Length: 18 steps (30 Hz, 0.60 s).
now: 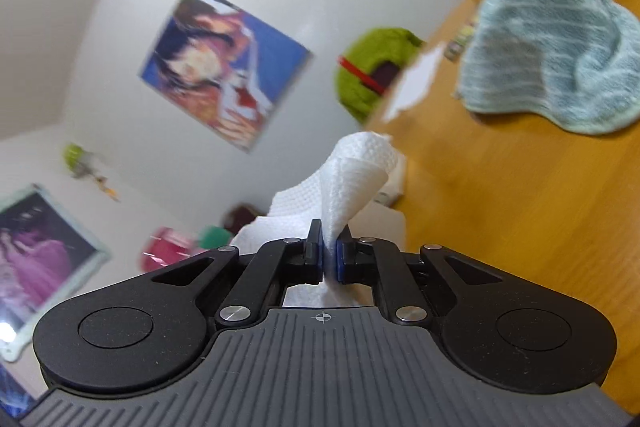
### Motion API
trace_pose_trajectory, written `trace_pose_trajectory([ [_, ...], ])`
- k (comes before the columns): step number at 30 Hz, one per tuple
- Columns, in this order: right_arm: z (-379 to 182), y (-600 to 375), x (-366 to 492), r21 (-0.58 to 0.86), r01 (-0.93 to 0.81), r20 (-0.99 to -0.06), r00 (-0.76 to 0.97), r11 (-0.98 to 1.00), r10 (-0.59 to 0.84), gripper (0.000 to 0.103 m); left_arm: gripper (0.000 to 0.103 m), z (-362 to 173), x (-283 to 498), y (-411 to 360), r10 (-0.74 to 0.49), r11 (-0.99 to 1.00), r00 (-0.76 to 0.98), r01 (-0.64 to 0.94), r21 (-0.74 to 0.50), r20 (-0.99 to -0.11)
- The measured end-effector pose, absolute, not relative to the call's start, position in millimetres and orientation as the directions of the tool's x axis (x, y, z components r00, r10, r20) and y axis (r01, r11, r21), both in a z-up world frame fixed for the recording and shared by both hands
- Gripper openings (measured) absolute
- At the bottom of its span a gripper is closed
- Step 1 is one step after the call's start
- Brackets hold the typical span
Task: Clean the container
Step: 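Rub the paper towel along the bottle's side with the right gripper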
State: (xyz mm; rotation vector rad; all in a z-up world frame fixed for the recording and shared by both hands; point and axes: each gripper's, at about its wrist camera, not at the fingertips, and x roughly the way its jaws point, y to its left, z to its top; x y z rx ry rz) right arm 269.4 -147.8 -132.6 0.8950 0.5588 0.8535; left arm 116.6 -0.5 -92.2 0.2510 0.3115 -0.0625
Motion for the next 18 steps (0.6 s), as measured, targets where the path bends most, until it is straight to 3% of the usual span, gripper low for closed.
trace_pose_trajectory([
  [3, -139, -134, 273, 0.857, -0.381, -0.124, 0.503, 0.348, 0.856, 0.011, 0.076, -95, 115, -5, -0.02, 0.967, 0.951, 0.097, 0.235, -0.309],
  [7, -162, -120, 288, 0.819, -0.254, -0.378, 0.437, 0.515, 0.816, 0.01, 0.076, -95, 117, -3, -0.023, 0.968, 0.95, 0.099, 0.231, -0.31],
  [8, -166, -119, 291, 0.819, -0.236, -0.398, 0.425, 0.523, 0.813, 0.011, 0.076, -95, 117, -4, -0.023, 0.968, 0.95, 0.099, 0.23, -0.31],
  [11, -157, -122, 285, 0.817, -0.289, -0.344, 0.45, 0.499, 0.824, 0.011, 0.076, -95, 118, -2, -0.023, 0.968, 0.95, 0.099, 0.231, -0.31],
  [15, -134, -141, 268, 0.845, -0.407, -0.111, 0.502, 0.347, 0.858, 0.011, 0.076, -95, 120, -1, -0.023, 0.968, 0.95, 0.098, 0.231, -0.31],
  [17, -136, -140, 270, 0.848, -0.383, -0.148, 0.495, 0.367, 0.856, 0.011, 0.076, -91, 120, 1, -0.024, 0.969, 0.95, 0.099, 0.227, -0.311],
  [18, -142, -135, 274, 0.84, -0.348, -0.219, 0.484, 0.416, 0.847, 0.011, 0.076, -88, 120, 3, -0.025, 0.969, 0.95, 0.1, 0.225, -0.312],
])
